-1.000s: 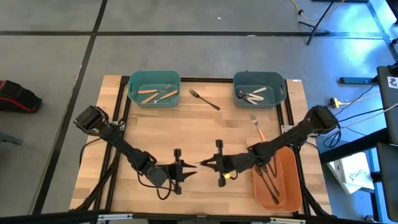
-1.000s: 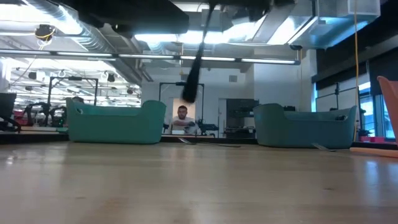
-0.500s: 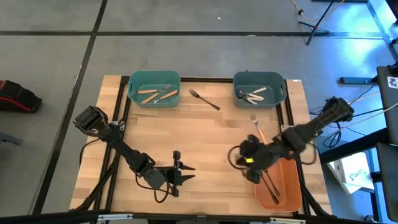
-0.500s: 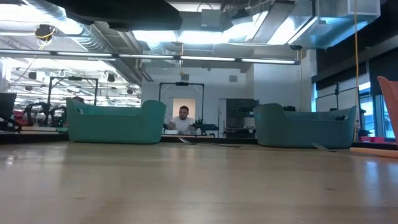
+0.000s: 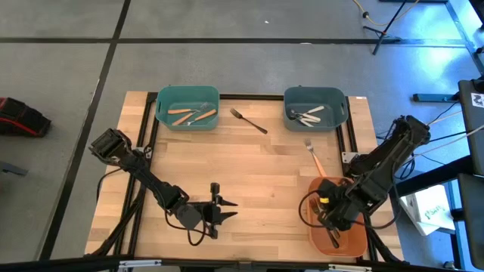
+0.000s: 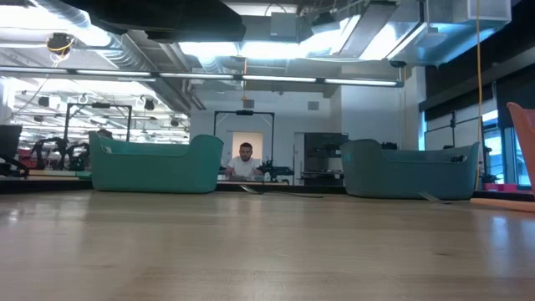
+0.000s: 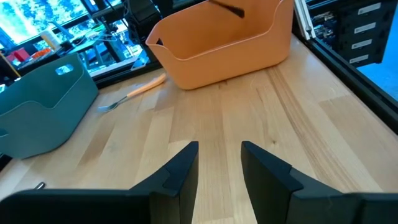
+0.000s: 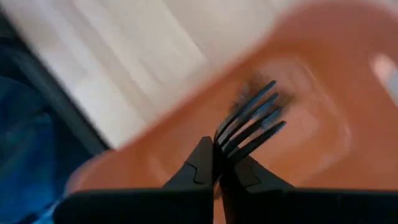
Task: Sort silverware by color (type)
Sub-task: Put the black fork into the orange bin
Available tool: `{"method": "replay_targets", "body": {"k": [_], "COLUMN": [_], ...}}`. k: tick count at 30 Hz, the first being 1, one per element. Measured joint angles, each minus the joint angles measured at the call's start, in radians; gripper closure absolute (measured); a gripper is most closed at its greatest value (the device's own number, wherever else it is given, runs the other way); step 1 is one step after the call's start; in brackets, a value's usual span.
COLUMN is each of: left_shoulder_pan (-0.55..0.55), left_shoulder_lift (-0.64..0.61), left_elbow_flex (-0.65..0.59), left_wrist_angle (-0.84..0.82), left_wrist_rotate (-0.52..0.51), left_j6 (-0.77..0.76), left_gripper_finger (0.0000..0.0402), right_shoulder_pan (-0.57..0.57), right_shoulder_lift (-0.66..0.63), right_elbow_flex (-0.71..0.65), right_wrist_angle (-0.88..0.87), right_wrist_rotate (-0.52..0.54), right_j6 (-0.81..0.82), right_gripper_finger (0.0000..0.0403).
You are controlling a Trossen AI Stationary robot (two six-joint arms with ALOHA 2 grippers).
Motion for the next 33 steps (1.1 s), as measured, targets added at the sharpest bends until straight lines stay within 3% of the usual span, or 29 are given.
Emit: {"method": "replay_targets", "body": {"k": [6,17,22,27,33], "left_shoulder_pan": [0.006,0.024,0.024,0.024,0.024], "left_shoulder_lift": [0.0,0.0,0.0,0.0,0.0], "left_elbow_flex": [0.0,0.0,0.0,0.0,0.001], "left_wrist_angle": [0.0,0.0,0.0,0.0,0.001], "left_wrist_rotate": [0.0,0.0,0.0,0.0,0.0], "left_j6": [0.0,0.0,-0.001,0.0,0.001], "left_gripper_finger": [0.0285,0.0285,0.0285,0.0285,0.0285], "right_shoulder_pan": [0.006,-0.014,-0.014,-0.034,-0.089], "right_shoulder_lift": [0.0,-0.002,-0.002,-0.025,-0.061], "right_elbow_flex": [-0.185,-0.372,-0.375,-0.363,-0.233], "right_wrist_angle": [0.077,0.197,0.205,0.195,0.112], "right_wrist_rotate": [-0.064,-0.055,-0.063,-0.156,-0.159], "right_j6": [0.026,0.035,0.048,0.033,-0.02], "right_gripper_finger": [0.0402,0.0396,0.0334,0.0263,0.0231]}}
